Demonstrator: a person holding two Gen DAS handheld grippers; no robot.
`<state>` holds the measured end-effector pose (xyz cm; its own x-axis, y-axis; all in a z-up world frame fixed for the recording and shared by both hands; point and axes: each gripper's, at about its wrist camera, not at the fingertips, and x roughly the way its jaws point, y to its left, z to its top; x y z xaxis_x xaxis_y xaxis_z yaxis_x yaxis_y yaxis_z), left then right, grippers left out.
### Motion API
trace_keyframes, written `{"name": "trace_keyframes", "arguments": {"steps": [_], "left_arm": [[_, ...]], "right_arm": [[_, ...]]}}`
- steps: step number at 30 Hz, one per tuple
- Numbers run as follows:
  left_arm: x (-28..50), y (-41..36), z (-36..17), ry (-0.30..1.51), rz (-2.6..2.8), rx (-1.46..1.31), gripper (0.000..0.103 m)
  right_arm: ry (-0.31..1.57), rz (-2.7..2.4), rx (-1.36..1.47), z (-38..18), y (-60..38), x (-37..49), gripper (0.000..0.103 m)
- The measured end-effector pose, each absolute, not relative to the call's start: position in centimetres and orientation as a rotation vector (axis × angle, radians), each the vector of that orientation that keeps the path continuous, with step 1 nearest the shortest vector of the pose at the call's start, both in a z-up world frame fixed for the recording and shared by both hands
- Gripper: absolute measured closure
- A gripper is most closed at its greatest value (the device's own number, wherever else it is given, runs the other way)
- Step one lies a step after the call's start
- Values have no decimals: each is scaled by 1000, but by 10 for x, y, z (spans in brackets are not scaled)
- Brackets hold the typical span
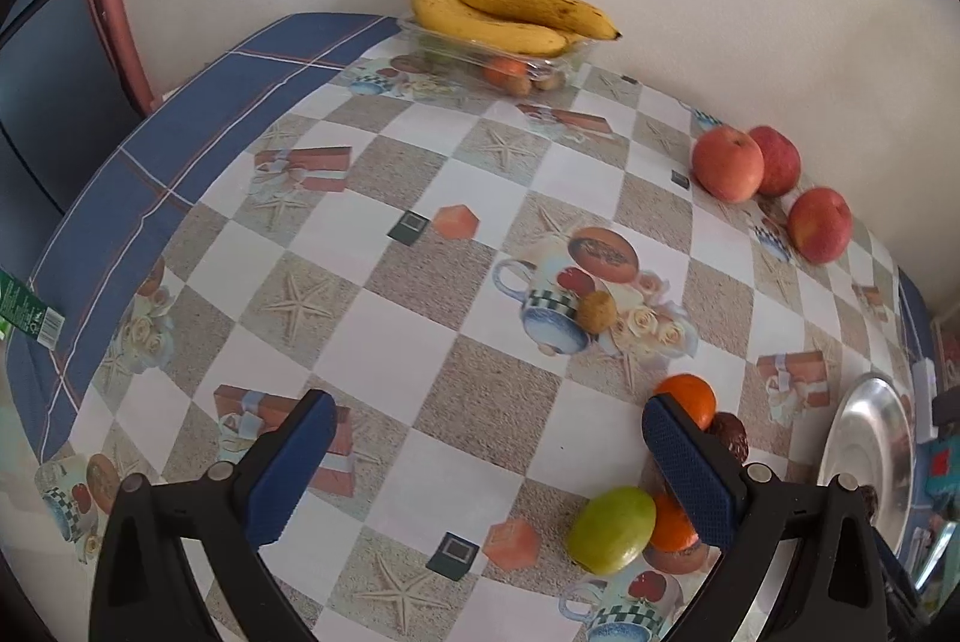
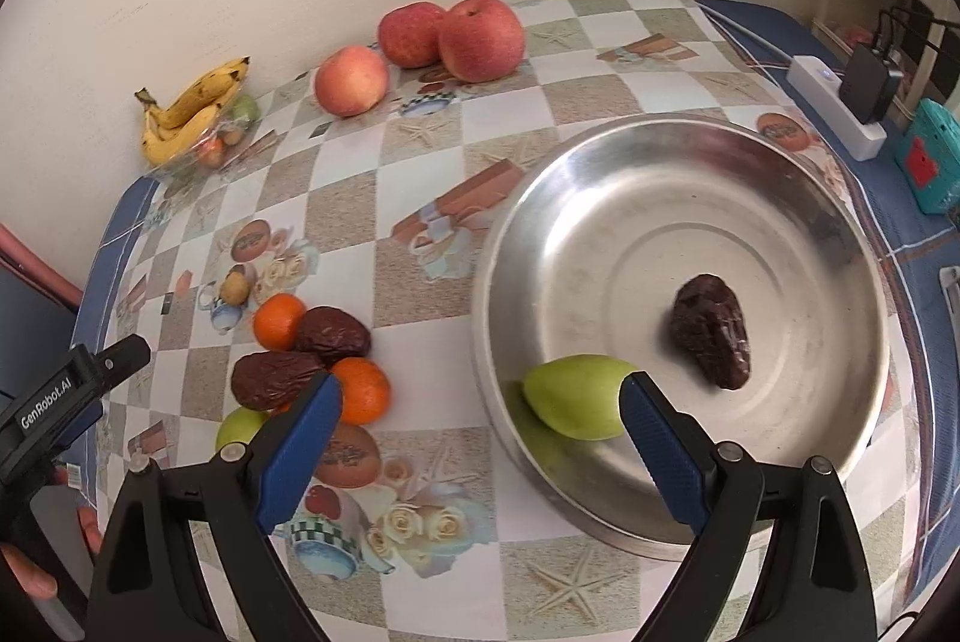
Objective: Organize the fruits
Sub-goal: 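Move both grippers back over the remaining fruit pile, then grasp a dried date with the left gripper while the right gripper grasps an orange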
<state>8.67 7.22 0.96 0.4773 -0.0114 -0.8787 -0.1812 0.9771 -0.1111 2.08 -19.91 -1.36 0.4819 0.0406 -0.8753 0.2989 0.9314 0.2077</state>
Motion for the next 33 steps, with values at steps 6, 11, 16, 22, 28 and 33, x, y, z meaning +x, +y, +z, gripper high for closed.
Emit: {"name": "trace_keyframes", "arguments": {"steps": [6, 11, 16, 22, 28, 33], "left_arm": [[89, 82, 9, 1066, 100, -242, 0], [90, 72, 11, 1036, 48, -227, 0], [91, 55, 14, 1039, -40, -205, 0], [94, 35, 10, 1057, -111, -204, 0], [97, 16, -1, 1105, -210, -230, 3], [102, 3, -25, 1196, -274, -289, 16]], "right_arm": [[1058, -96, 346, -11, -180, 28, 9], [1058, -66, 332, -11, -165, 34, 9], [1037, -48, 313, -7, -159, 37, 10], [1037, -39, 275, -9, -154, 42, 29], [1060, -34, 267, -18, -153, 48, 37], [1099, -27, 239, -30, -148, 54, 42]]}}
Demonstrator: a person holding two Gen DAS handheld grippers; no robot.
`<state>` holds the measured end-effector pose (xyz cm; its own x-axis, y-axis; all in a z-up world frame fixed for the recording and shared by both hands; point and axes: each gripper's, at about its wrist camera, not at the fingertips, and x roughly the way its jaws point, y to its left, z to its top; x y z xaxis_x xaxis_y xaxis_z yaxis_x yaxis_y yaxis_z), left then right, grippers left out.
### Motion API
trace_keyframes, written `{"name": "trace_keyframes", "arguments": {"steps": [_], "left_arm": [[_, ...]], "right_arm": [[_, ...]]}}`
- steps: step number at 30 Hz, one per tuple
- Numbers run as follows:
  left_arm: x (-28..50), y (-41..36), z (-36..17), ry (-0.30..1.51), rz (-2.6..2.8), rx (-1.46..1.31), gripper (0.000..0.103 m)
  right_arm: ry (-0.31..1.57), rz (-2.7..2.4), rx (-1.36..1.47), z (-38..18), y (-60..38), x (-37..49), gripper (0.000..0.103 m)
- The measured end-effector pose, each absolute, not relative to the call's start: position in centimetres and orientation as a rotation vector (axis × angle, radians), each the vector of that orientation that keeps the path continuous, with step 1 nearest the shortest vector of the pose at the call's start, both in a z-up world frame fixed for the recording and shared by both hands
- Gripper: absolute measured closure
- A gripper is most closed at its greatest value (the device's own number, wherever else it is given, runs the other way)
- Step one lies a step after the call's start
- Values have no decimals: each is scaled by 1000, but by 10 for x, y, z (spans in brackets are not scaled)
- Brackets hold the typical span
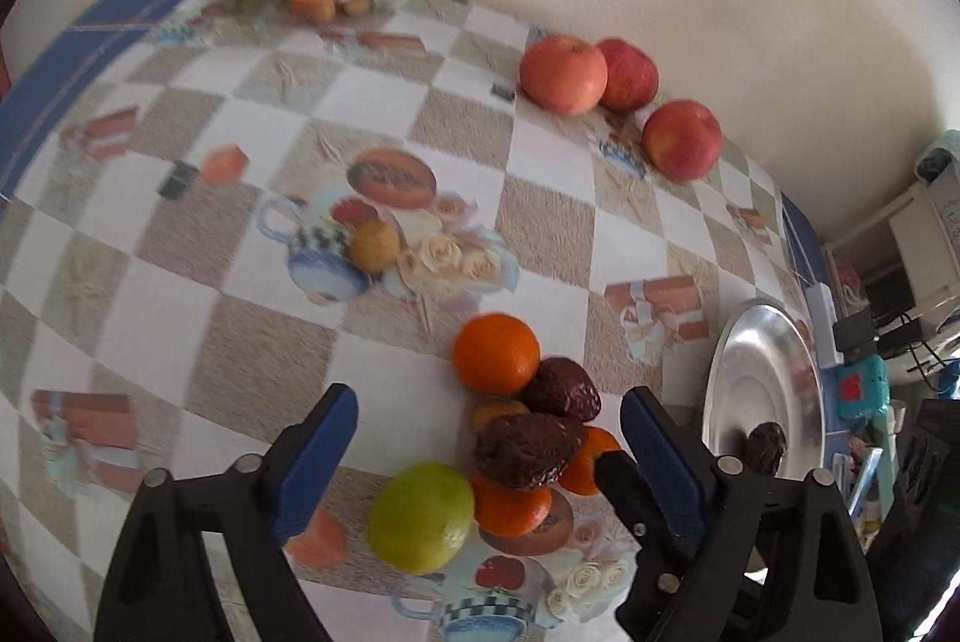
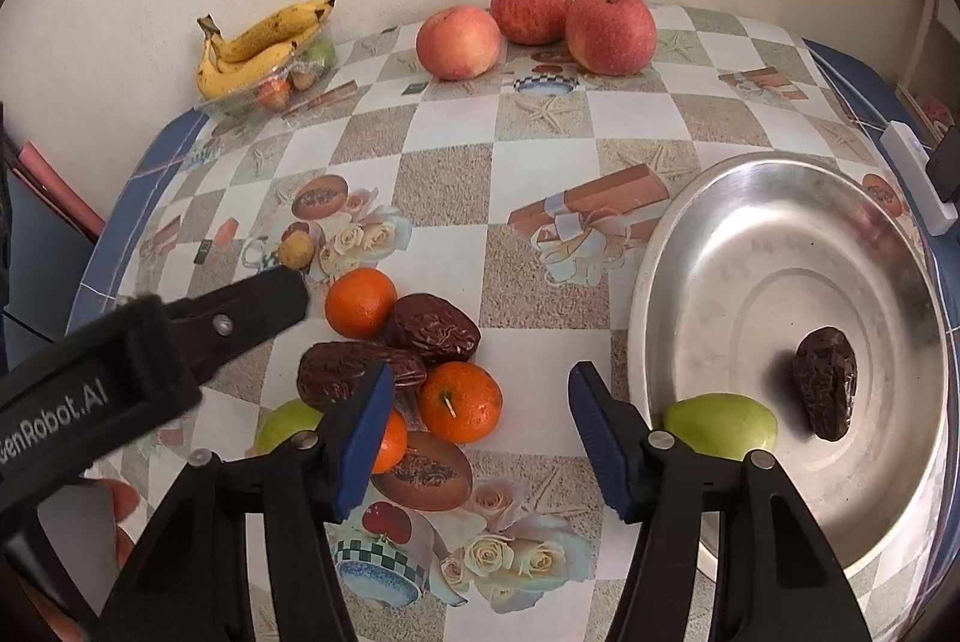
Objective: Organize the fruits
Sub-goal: 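Grasp a dried date with the left gripper while the right gripper grasps an orange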
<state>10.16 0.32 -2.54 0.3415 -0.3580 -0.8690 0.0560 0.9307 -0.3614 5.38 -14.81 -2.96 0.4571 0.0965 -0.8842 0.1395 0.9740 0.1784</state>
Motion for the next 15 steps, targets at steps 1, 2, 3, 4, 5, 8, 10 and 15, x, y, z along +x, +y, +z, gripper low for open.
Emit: {"name": "trace_keyframes", "arguments": {"steps": [1, 2, 3, 4, 5, 8, 10, 15], "left_arm": [[102, 2, -29, 1210, -270, -294, 19], [103, 1, -33, 1223, -270, -302, 25], [103, 1, -37, 1236, -274, -317, 27], [103, 2, -41, 1250, -281, -340, 28], [103, 3, -45, 1268, -288, -367, 31], [103, 6, -51, 1298, -299, -433, 48], [102, 8, -51, 1307, -316, -472, 58], [99, 7, -50, 1312, -333, -501, 65]], "right_arm": [[1109, -24, 238, -33, -148, 55, 44], [1118, -20, 237, -37, -147, 55, 45], [1128, -18, 232, -40, -146, 56, 45], [1136, -17, 225, -43, -145, 57, 45], [1144, -15, 220, -46, -145, 57, 45], [1159, -18, 214, -52, -145, 59, 48], [1159, -3, 226, -54, -145, 60, 49], [1157, 23, 247, -55, -143, 61, 59]]}}
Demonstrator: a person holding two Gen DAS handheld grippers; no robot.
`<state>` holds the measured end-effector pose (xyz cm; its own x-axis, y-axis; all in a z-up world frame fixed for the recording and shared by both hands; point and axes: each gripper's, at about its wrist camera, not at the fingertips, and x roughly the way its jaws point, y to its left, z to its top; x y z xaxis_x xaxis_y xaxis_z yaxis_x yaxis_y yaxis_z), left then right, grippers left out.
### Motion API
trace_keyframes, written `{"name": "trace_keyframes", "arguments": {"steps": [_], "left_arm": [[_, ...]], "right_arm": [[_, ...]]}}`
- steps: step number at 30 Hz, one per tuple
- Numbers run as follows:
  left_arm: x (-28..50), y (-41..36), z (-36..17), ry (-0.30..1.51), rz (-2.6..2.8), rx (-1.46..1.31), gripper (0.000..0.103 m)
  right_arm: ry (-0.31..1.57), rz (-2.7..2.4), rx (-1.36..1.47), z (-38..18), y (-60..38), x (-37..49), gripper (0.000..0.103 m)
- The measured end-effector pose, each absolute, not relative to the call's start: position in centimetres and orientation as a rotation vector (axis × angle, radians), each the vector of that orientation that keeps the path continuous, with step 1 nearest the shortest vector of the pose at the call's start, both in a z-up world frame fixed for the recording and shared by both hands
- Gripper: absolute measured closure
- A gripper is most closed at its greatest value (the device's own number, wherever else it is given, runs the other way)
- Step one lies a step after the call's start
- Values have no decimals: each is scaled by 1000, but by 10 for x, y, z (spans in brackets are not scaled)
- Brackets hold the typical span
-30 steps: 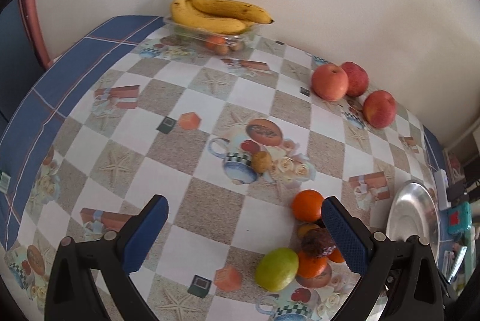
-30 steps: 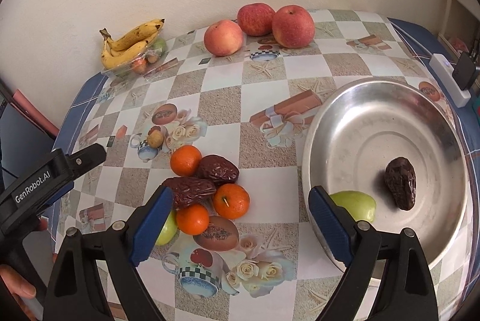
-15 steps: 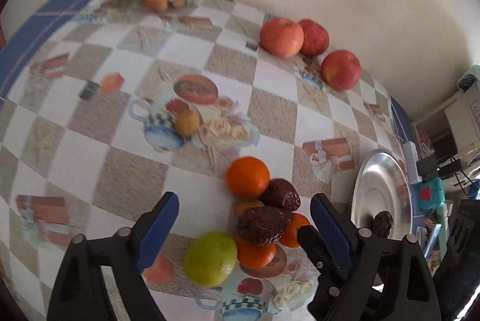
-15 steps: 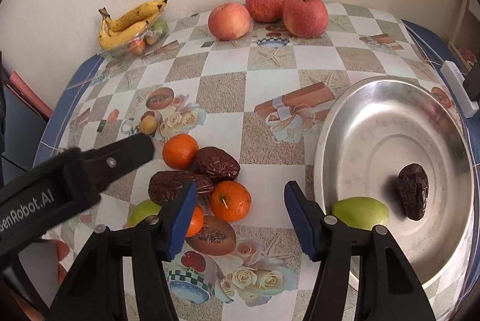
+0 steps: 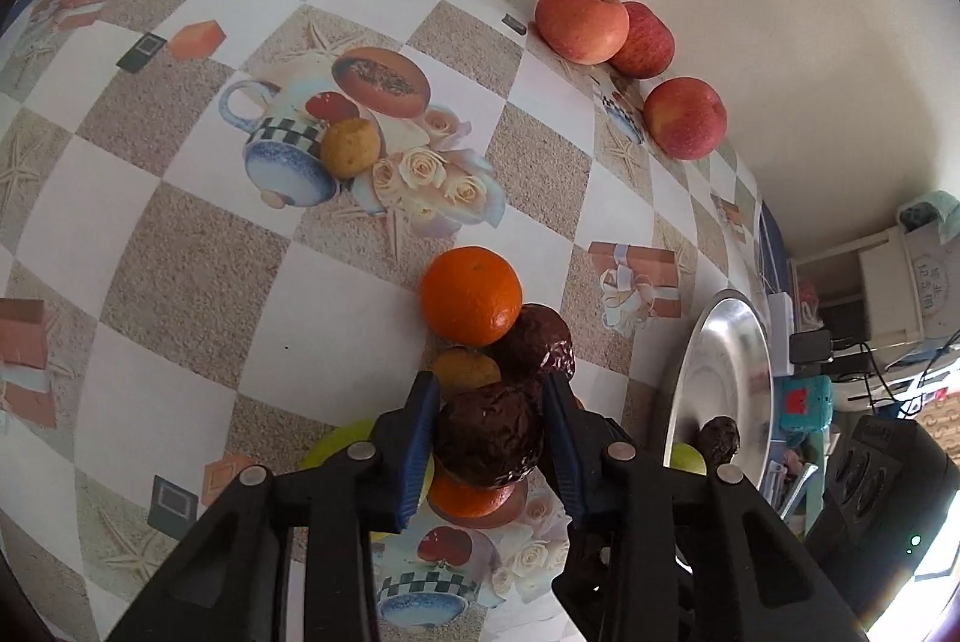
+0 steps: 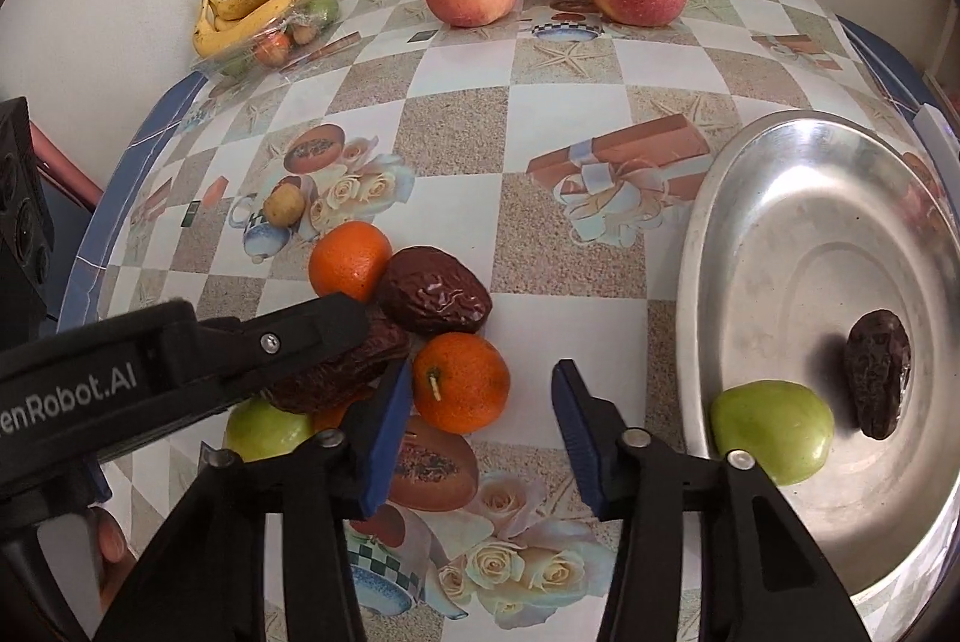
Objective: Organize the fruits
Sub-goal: 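Grasp a dried date with the left gripper while the right gripper grasps an orange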
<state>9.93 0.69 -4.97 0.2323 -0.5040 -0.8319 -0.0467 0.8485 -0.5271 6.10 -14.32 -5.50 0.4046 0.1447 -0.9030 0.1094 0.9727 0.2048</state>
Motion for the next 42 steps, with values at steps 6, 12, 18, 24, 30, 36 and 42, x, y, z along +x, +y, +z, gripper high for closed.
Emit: {"name": "trace_keyframes", "arguments": {"steps": [6, 12, 18, 24, 30, 36, 42], "left_arm": [[101, 19, -48, 1296, -301, -543, 65], [102, 35, -39, 1255, -262, -581, 65], [104, 52, -36, 1228, -222, -635, 65], [103, 62, -25, 1179, -201, -639, 66], [101, 64, -11, 1132, -206, -630, 65], [99, 59, -5, 1119, -214, -611, 65], [97, 52, -3, 1119, -229, -597, 65]], "right_arm": [[1153, 40, 282, -53, -143, 61, 69], [1156, 45, 289, -54, -144, 61, 69], [1153, 47, 313, -54, -146, 60, 70], [1117, 63, 359, -42, -151, 58, 70], [1050, 70, 390, -19, -157, 52, 70], [1034, 56, 406, -12, -165, 48, 70], [1032, 34, 431, -11, -177, 45, 70]]}}
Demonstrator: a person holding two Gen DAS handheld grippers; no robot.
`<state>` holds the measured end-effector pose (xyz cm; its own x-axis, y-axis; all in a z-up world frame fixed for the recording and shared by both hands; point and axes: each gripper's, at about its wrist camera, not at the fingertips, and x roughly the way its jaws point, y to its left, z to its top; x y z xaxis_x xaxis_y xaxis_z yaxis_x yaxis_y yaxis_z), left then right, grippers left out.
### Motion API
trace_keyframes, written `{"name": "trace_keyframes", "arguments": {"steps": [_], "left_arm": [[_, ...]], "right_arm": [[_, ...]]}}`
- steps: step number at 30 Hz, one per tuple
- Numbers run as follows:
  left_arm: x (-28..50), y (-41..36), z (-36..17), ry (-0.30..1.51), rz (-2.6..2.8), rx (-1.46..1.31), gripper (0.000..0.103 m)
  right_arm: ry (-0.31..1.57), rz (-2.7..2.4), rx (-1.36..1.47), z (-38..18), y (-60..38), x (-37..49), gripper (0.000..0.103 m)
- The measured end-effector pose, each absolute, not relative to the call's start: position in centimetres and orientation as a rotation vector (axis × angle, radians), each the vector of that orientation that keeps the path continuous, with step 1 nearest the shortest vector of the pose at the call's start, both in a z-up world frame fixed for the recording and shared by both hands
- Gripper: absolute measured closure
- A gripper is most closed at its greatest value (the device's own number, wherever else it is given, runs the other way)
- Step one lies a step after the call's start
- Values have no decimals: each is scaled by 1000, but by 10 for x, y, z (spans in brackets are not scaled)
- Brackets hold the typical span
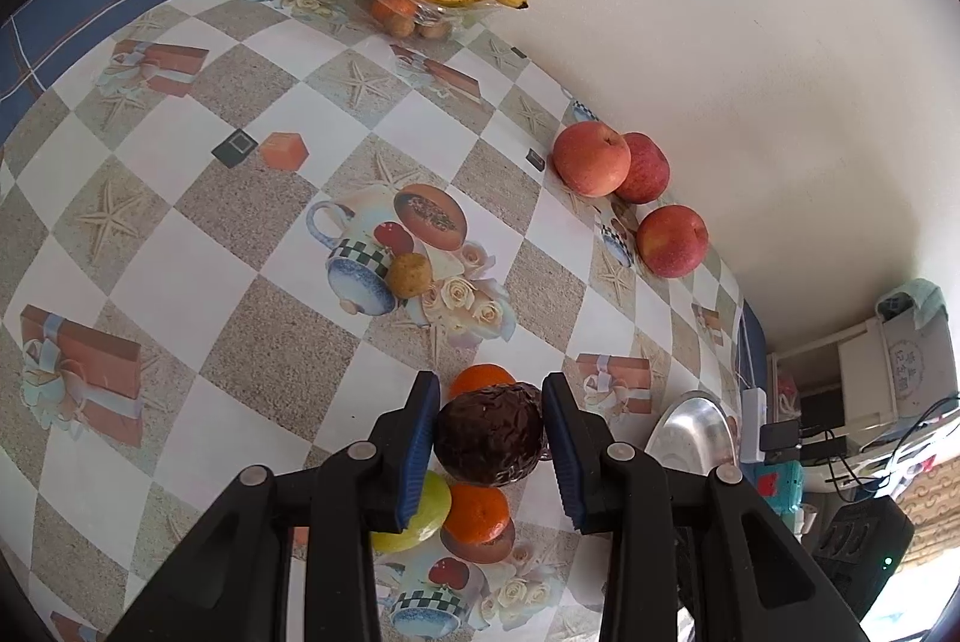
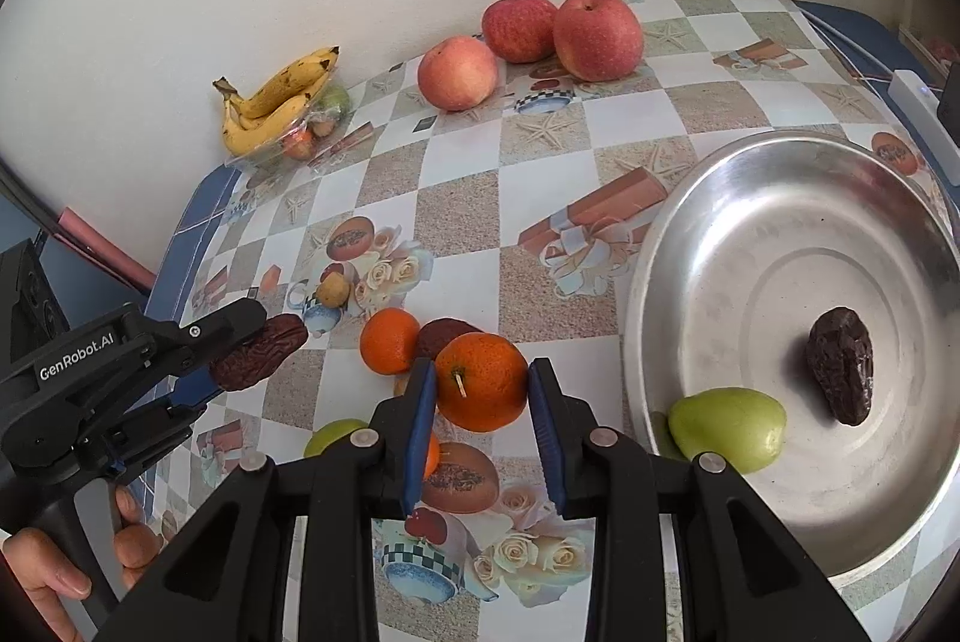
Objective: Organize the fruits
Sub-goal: 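Grasp a dried date with the left gripper while the right gripper grasps an orange, then carry date and orange over the steel plate and release both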
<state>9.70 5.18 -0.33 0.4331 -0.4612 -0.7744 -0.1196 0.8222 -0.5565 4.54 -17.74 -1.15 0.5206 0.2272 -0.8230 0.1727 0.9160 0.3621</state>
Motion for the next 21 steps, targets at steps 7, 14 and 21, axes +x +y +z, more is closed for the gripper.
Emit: {"name": "trace_keyframes", "arguments": {"steps": [7, 14, 21], "left_arm": [[94, 33, 2, 1105, -253, -549, 66], [88, -17, 12, 1075, -343, -441, 66], [79, -86, 14, 1050, -471, -327, 65]], "right_arm": [[1001, -39, 492, -6, -212, 36, 70], [953, -164, 544, 2, -259, 24, 70], [933, -243, 578, -1, -295, 16, 70]]}}
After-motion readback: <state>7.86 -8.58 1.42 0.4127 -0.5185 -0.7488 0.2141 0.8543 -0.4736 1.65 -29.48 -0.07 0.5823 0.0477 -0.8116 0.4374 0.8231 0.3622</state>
